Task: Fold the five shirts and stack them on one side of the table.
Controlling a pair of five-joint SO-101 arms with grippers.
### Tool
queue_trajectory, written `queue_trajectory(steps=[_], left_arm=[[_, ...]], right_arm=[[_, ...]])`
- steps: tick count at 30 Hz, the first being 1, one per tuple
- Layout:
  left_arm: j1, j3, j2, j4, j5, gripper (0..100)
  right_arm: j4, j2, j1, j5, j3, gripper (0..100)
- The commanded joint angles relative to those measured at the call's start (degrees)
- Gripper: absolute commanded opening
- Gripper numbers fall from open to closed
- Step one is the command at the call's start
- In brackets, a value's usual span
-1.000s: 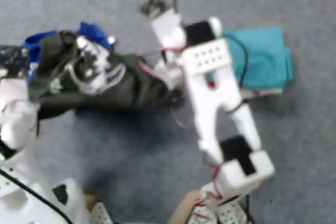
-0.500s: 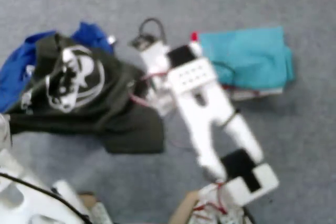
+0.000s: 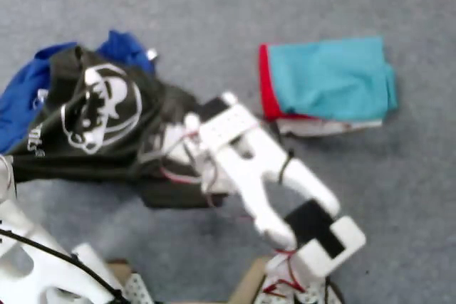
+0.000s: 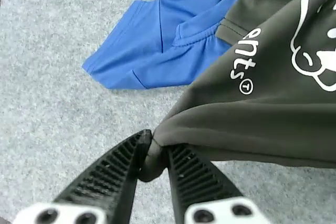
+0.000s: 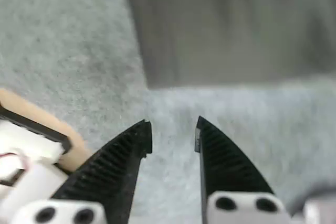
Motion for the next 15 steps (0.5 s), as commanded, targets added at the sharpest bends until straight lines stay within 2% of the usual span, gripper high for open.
queue_trajectory(steps=[1,4,10,15], left_arm=[[1.01,-0.31,-0.35,-0.97,-0.18,3],[1.63,-0.31,-0.35,-0.97,-0.09,3],[2.42,-0.31,-0.53,-1.05,-0.09,3],[2.42,-0.31,-0.70,-1.05,-0.09,3]], right_arm=[[-11.78,-4.79,-4.22,5.19,9.45,15.2],[-18.64,-6.55,-5.54,5.45,13.14,15.2],[-25.58,-6.90,-2.64,5.54,17.01,15.5],[-26.55,-6.29,-2.55,5.54,20.09,15.6]])
